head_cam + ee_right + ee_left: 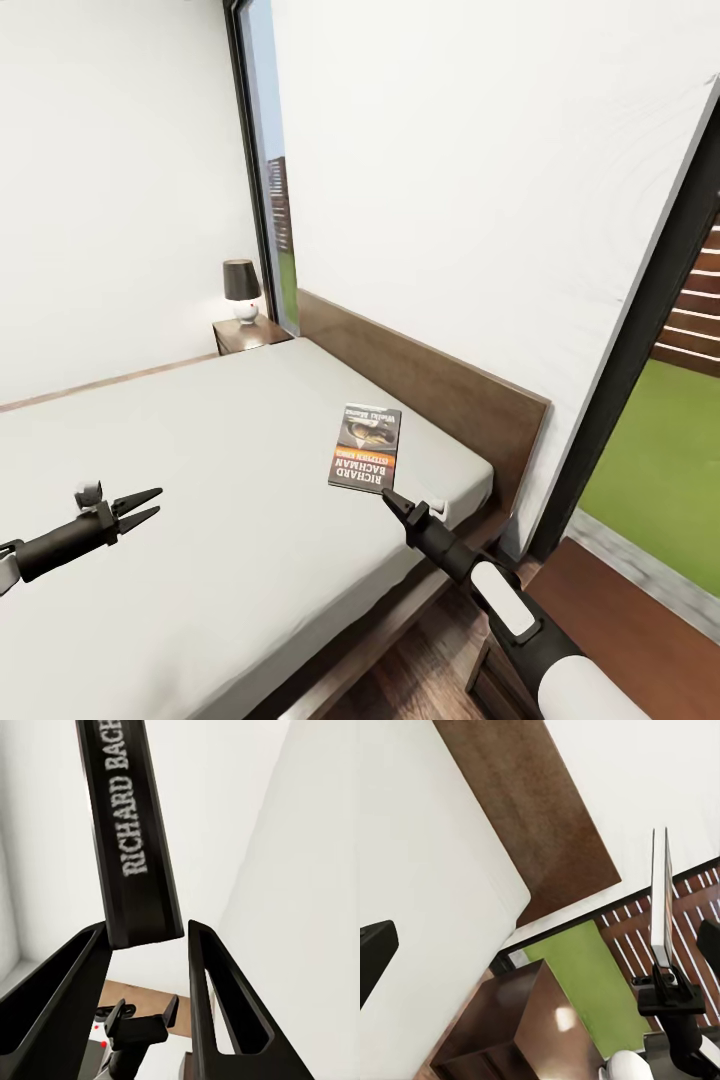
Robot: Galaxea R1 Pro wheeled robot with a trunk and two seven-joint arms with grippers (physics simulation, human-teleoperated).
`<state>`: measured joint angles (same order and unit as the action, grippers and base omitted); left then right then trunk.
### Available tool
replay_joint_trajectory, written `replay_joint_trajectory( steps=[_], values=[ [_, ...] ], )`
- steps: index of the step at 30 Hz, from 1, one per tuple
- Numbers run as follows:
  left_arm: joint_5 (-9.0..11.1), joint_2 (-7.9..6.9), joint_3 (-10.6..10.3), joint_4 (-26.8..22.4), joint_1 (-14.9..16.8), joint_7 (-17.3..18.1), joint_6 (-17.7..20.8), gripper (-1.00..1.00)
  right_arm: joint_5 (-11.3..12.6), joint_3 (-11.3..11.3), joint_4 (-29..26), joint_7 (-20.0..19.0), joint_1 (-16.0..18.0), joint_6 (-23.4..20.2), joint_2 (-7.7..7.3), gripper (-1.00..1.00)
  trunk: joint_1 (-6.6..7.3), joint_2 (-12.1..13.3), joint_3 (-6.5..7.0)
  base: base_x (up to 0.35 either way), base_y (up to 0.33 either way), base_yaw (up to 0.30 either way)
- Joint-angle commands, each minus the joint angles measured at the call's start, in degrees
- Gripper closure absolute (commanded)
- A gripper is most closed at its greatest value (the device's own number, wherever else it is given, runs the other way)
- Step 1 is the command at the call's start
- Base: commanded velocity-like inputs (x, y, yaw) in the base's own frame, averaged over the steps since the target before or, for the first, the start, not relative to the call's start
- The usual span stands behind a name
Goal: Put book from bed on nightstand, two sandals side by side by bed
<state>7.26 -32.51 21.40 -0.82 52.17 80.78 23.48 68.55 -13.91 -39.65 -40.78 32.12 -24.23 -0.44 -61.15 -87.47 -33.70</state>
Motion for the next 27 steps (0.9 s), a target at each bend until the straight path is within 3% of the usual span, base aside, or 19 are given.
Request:
replay_joint_trajectory(
  steps=[1,11,27],
  values=[
    [0.6,-0.01,-0.5,0.0,0.0,0.2,0.6,-1.0,0.6,-0.2,0.0,0.0,0.0,-0.4,-0.06,1.0,0.0,0.0,-0.06,0.0,0.0,0.0],
    [0.6,0.06,-0.5,0.0,0.0,0.2,0.6,-1.0,0.6,-0.2,0.0,0.0,0.0,-0.5,-0.09,1.0,0.0,0.0,0.08,0.0,0.0,0.0],
    [0.7,0.38,-0.5,0.0,0.0,0.3,0.6,-1.0,0.6,-0.2,0.0,0.0,0.0,-0.5,-0.09,1.0,0.0,0.0,1.39,0.0,0.0,0.0]
  ],
)
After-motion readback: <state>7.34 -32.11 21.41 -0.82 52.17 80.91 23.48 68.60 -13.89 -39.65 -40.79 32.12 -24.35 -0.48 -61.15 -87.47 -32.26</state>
